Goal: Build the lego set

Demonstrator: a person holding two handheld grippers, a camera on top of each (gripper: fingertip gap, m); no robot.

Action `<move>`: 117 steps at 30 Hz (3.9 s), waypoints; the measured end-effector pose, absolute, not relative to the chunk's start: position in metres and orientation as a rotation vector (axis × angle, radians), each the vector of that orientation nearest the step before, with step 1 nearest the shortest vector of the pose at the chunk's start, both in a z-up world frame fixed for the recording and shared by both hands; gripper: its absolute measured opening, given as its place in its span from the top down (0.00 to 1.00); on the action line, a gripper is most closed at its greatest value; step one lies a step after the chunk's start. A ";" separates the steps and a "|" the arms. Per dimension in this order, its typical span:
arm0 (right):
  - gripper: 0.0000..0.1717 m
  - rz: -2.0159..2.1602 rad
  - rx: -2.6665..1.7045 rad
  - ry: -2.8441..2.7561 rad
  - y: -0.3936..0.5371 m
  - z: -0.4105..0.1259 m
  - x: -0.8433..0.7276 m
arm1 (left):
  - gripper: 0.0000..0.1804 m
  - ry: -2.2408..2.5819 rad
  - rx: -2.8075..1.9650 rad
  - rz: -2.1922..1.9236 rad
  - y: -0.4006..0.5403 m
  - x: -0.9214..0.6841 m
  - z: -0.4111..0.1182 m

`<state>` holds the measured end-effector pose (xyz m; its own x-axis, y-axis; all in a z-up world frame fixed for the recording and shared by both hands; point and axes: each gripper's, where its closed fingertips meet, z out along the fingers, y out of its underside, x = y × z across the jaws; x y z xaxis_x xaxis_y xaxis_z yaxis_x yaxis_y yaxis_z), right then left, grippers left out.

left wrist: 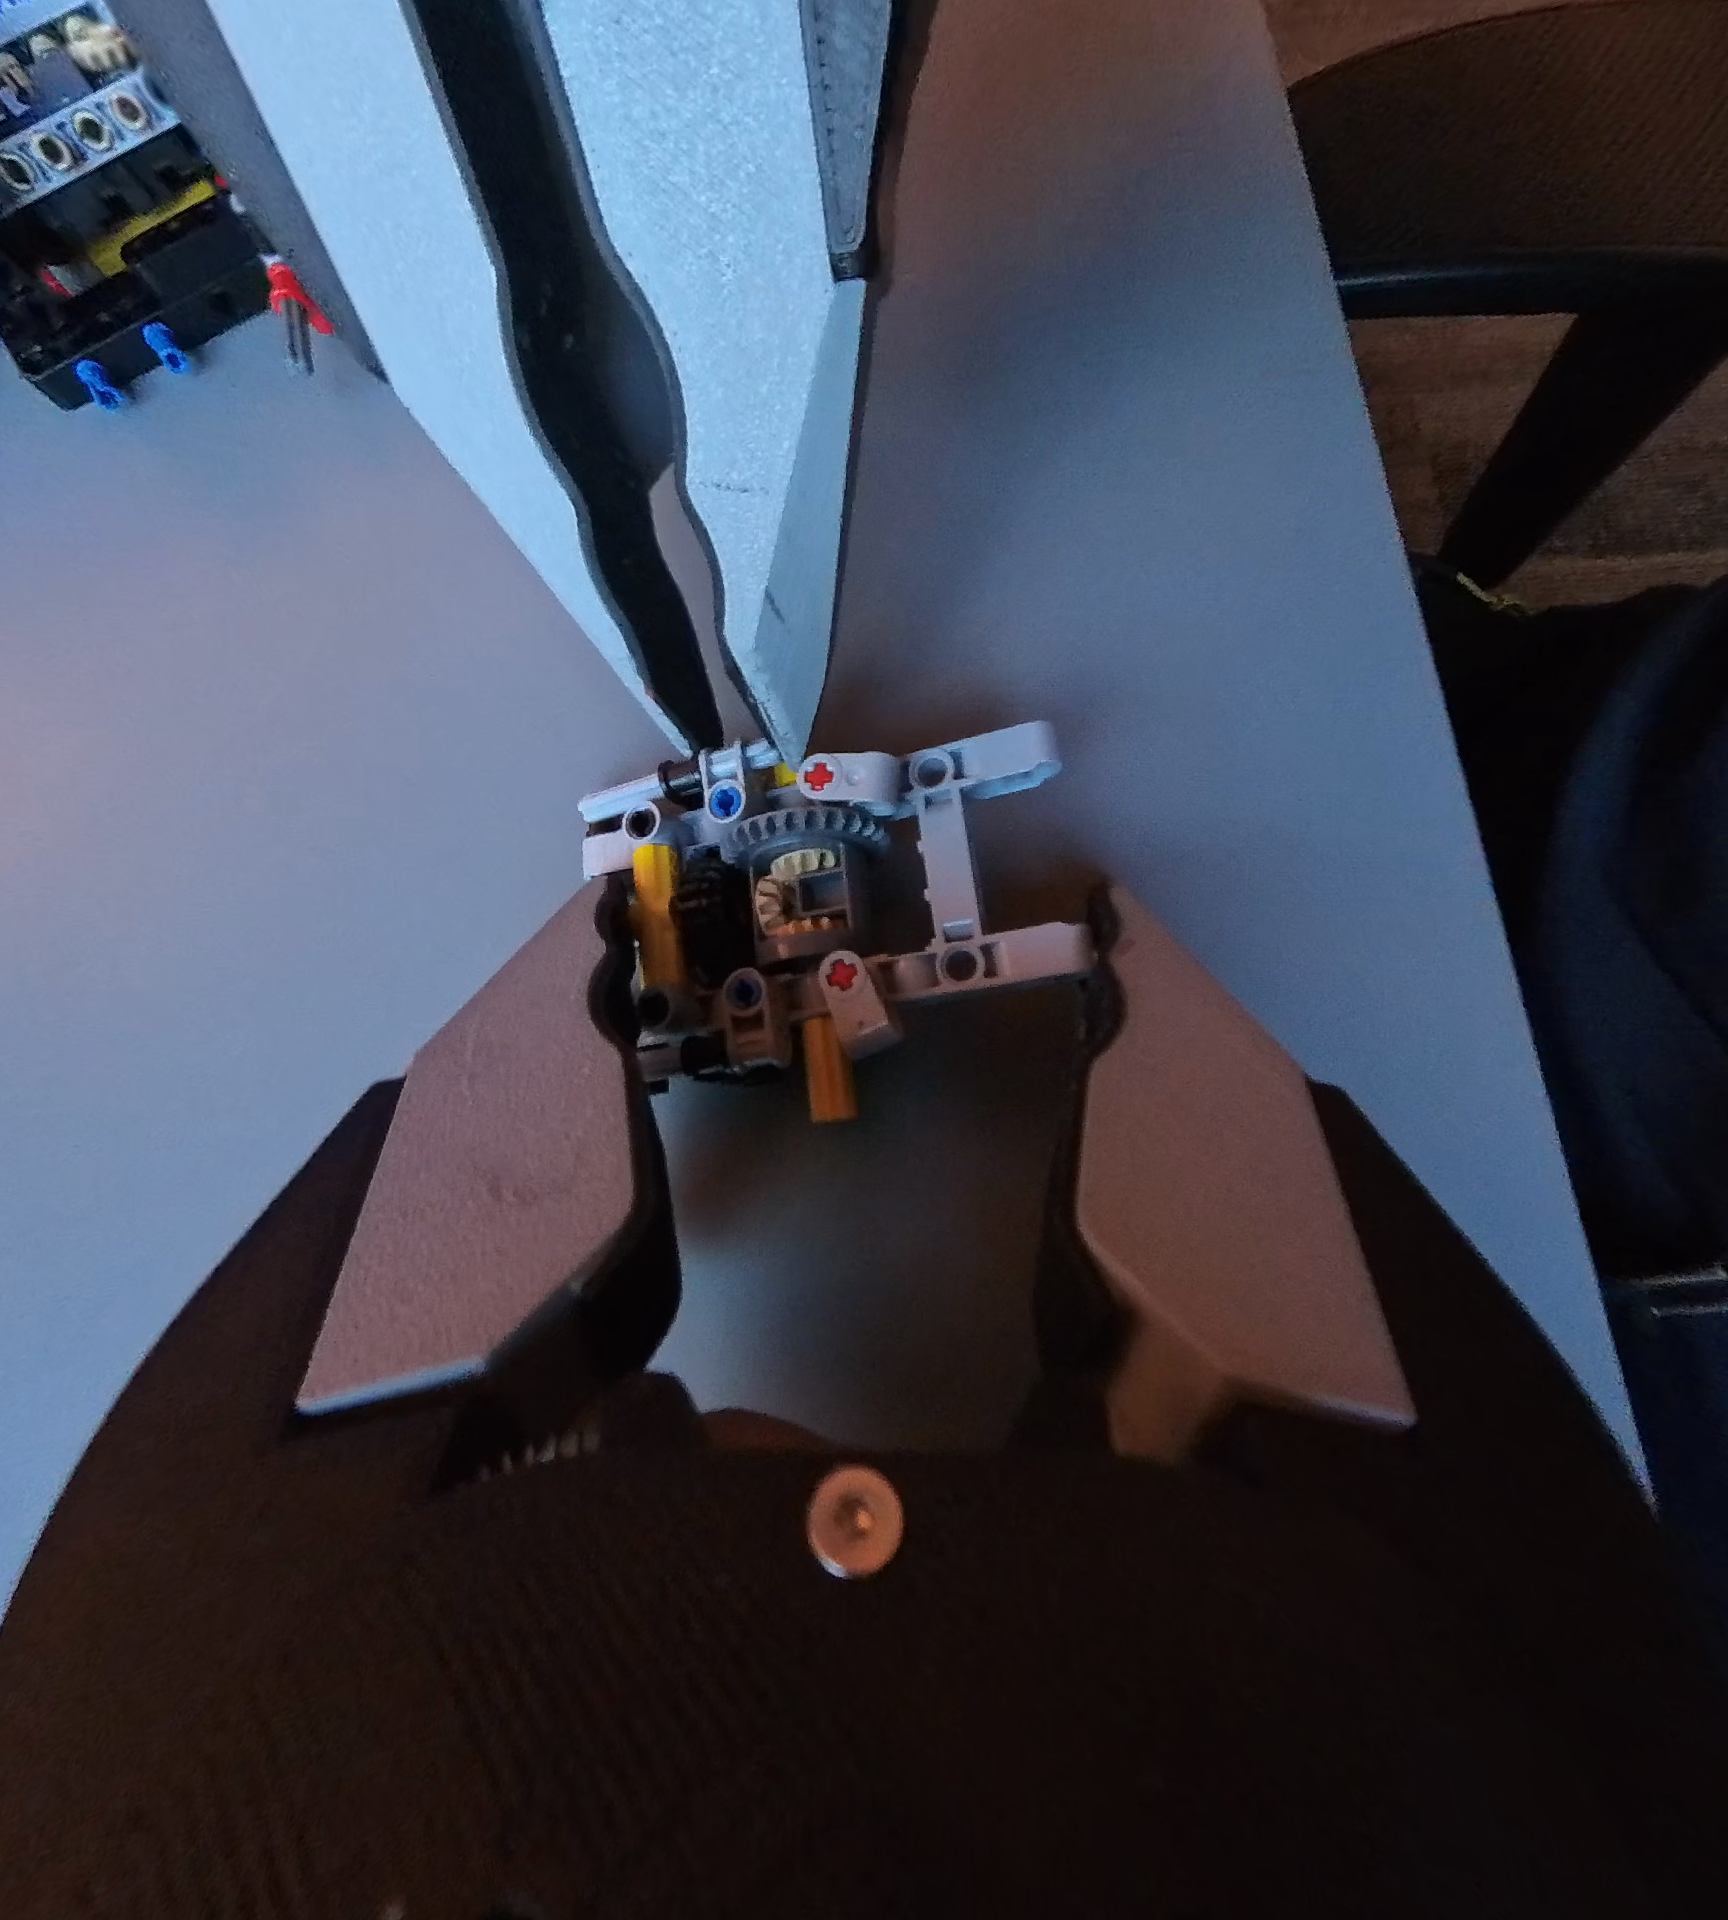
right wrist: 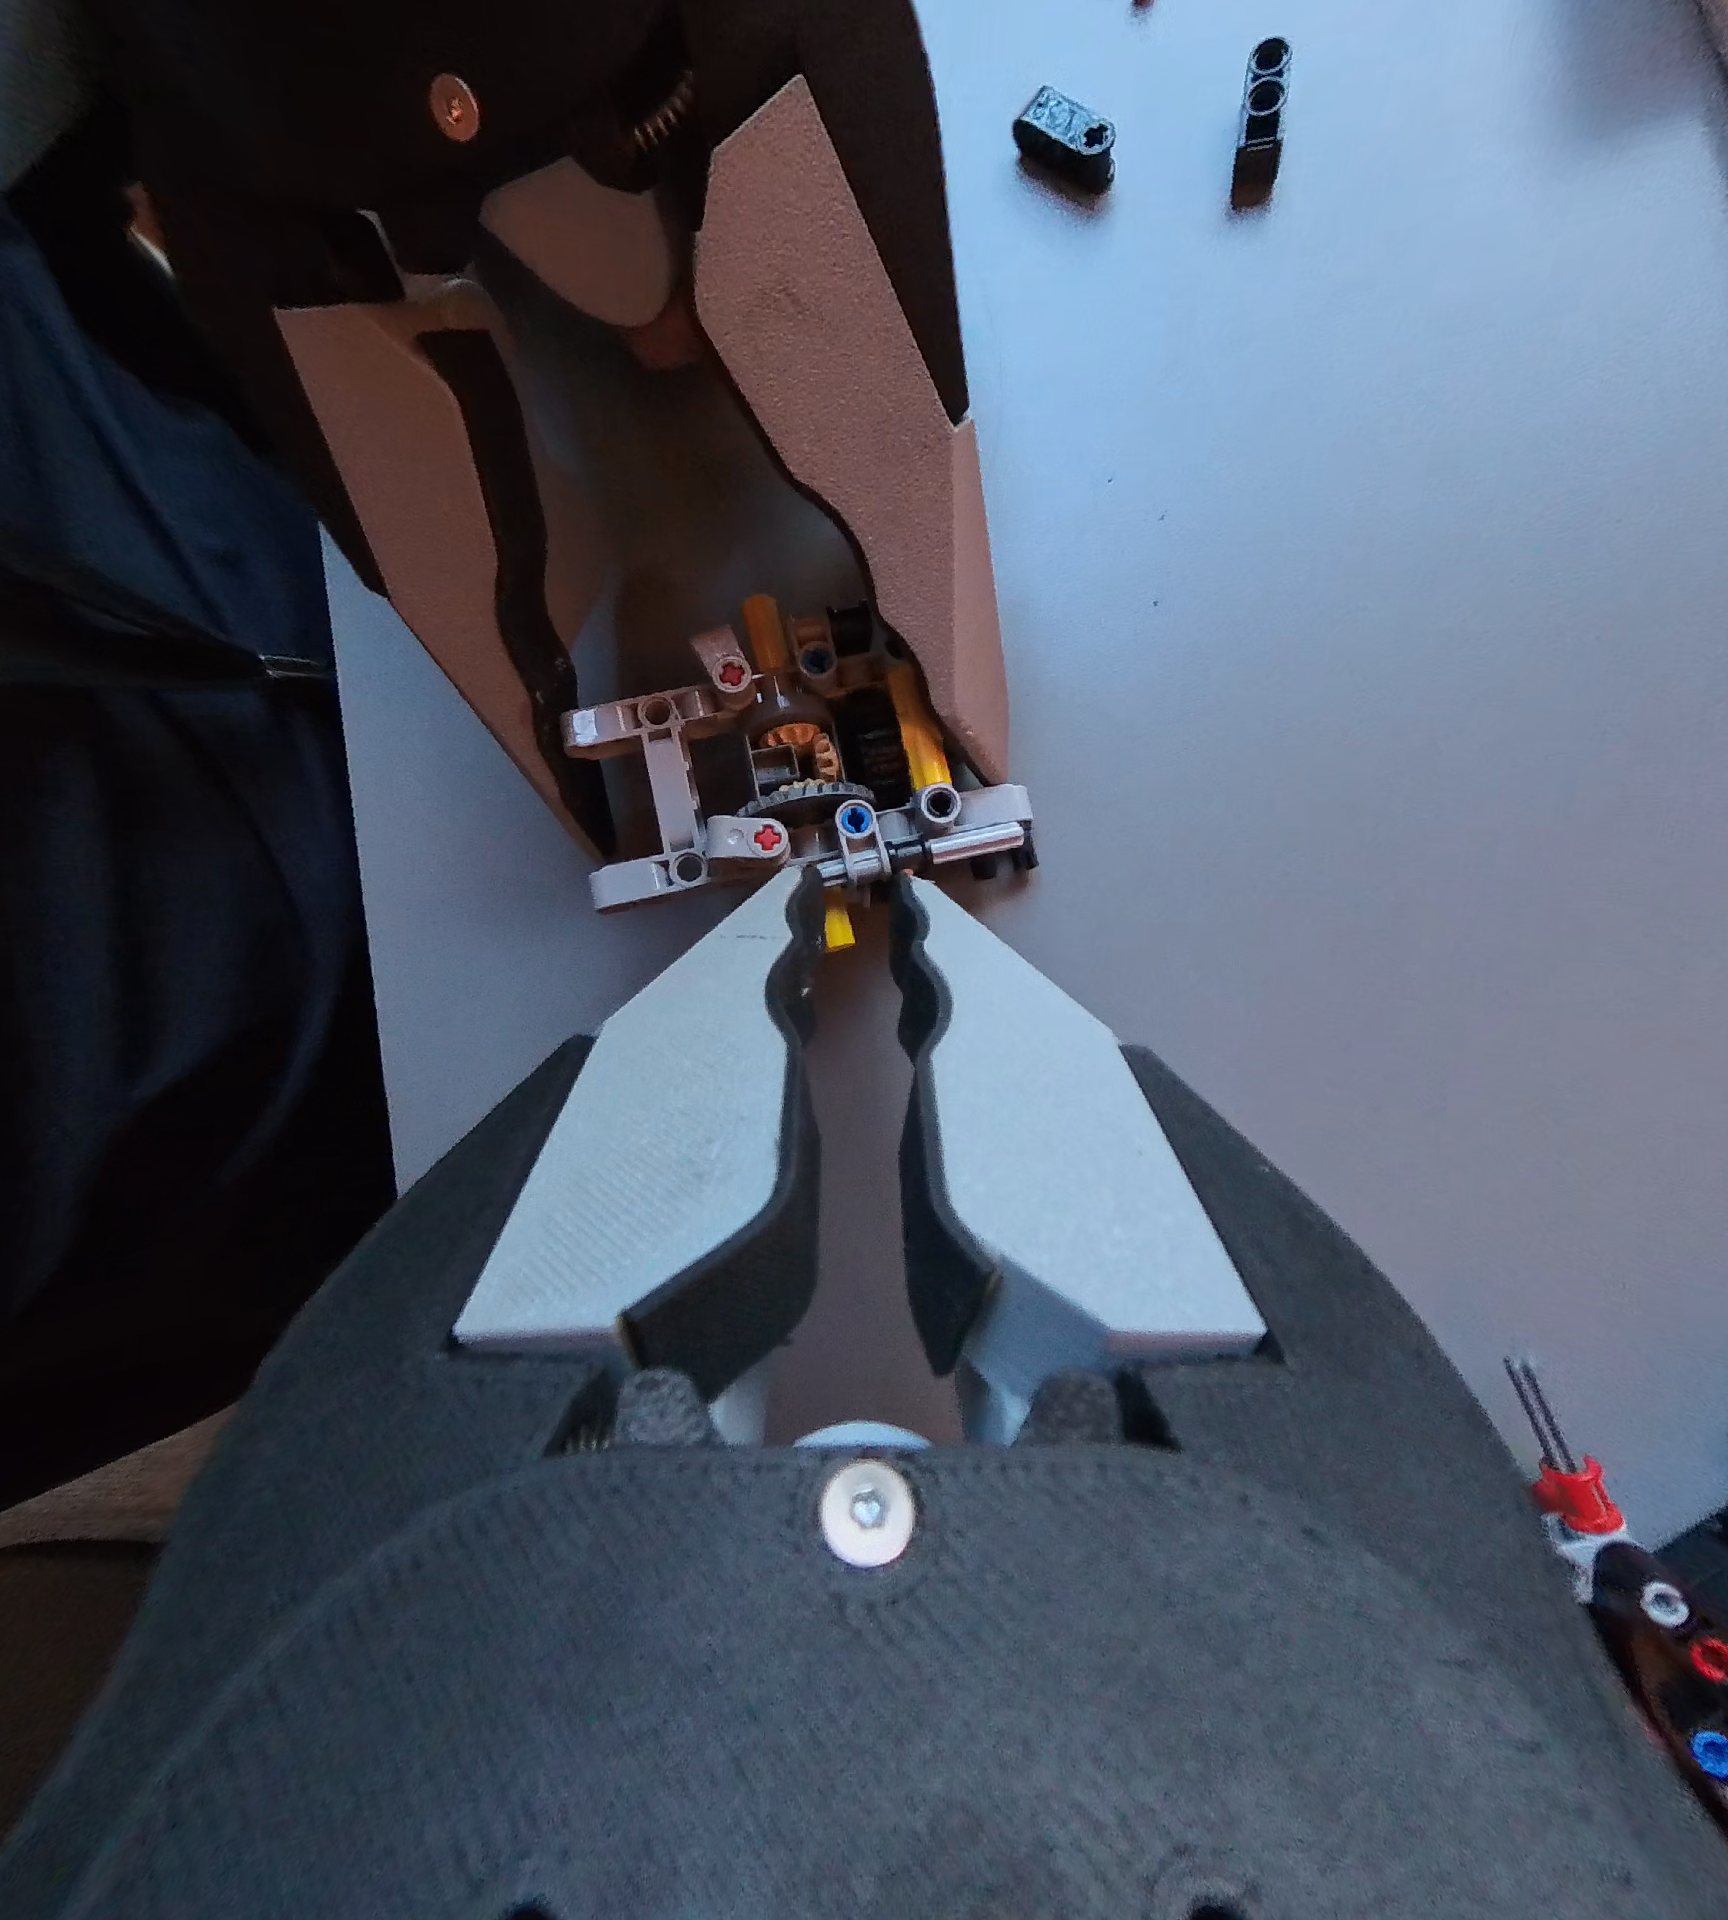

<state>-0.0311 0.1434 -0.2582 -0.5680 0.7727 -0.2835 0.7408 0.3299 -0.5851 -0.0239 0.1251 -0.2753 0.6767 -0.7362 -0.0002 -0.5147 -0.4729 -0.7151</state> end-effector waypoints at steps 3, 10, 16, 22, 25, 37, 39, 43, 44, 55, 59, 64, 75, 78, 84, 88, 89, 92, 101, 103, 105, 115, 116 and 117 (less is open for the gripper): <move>0.95 1.113 -1.469 -2.498 0.144 -0.259 -0.035 | 0.53 0.938 -2.187 -0.395 0.126 -0.027 -0.275; 0.95 1.179 -1.586 -2.409 0.148 -0.259 -0.040 | 0.53 0.904 -2.199 -0.377 0.129 -0.031 -0.275; 0.96 1.236 -1.695 -2.262 0.148 -0.259 -0.042 | 0.53 0.914 -2.200 -0.378 0.129 -0.032 -0.275; 1.00 1.003 -1.579 -2.226 0.146 -0.260 -0.048 | 0.53 0.888 -2.207 -0.374 0.129 -0.040 -0.275; 1.00 1.150 -1.679 -2.134 0.143 -0.259 -0.047 | 0.53 0.889 -2.202 -0.378 0.128 -0.039 -0.275; 0.99 1.260 -1.616 -1.984 0.153 -0.238 -0.027 | 0.53 0.943 -2.170 -0.363 0.128 -0.035 -0.274; 0.94 1.262 -1.616 -1.954 0.152 -0.241 -0.027 | 0.53 0.960 -2.155 -0.343 0.128 -0.036 -0.272; 0.81 1.240 -1.587 -1.965 0.151 -0.246 -0.025 | 0.53 1.044 -2.092 -0.200 0.131 -0.042 -0.266; 0.80 1.246 -1.583 -1.966 0.151 -0.248 -0.025 | 0.53 1.075 -2.077 -0.175 0.129 -0.043 -0.265; 0.80 1.303 -1.579 -1.980 0.141 -0.252 -0.029 | 0.47 0.897 -2.143 -0.220 0.102 -0.065 -0.237; 0.80 1.339 -1.607 -1.998 0.137 -0.253 -0.030 | 0.49 0.732 -2.315 -0.312 0.082 -0.079 -0.259; 0.81 1.356 -1.644 -2.060 0.129 -0.259 -0.042 | 0.53 0.713 -2.348 -0.340 0.082 -0.079 -0.274; 0.92 1.252 -1.576 -2.131 0.115 -0.265 -0.048 | 0.64 0.730 -2.326 -0.318 0.083 -0.065 -0.273; 0.95 1.160 -1.585 -2.091 0.130 -0.268 -0.054 | 0.66 0.705 -2.355 -0.417 0.072 -0.054 -0.270; 0.91 1.049 -1.595 -2.028 0.157 -0.261 -0.065 | 0.64 0.707 -2.323 -0.405 0.054 -0.045 -0.267; 0.89 1.121 -1.597 -1.897 0.165 -0.249 -0.054 | 0.64 0.663 -2.251 -0.377 0.041 -0.047 -0.260; 0.88 1.190 -1.575 -1.882 0.159 -0.243 -0.049 | 0.63 0.665 -2.230 -0.322 0.040 -0.051 -0.260; 0.86 1.333 -1.491 -1.949 0.133 -0.236 -0.031 | 0.63 0.674 -2.112 -0.152 0.043 -0.060 -0.250; 0.86 0.988 -1.402 -2.111 0.152 -0.264 -0.062 | 0.64 0.513 -1.782 -0.133 0.044 -0.079 -0.199; 0.87 0.983 -1.339 -2.131 0.157 -0.261 -0.072 | 0.63 0.470 -1.738 -0.166 0.042 -0.084 -0.191; 0.88 0.998 -1.282 -2.118 0.164 -0.253 -0.082 | 0.62 0.437 -1.693 -0.189 0.040 -0.088 -0.183; 0.84 1.137 -1.170 -1.649 0.220 -0.197 -0.119 | 0.61 0.384 -1.636 -0.212 0.039 -0.099 -0.173; 0.86 1.117 -1.158 -1.592 0.225 -0.196 -0.121 | 0.61 0.376 -1.630 -0.212 0.038 -0.101 -0.173; 0.86 1.081 -1.138 -1.576 0.228 -0.191 -0.120 | 0.61 0.369 -1.623 -0.220 0.037 -0.103 -0.171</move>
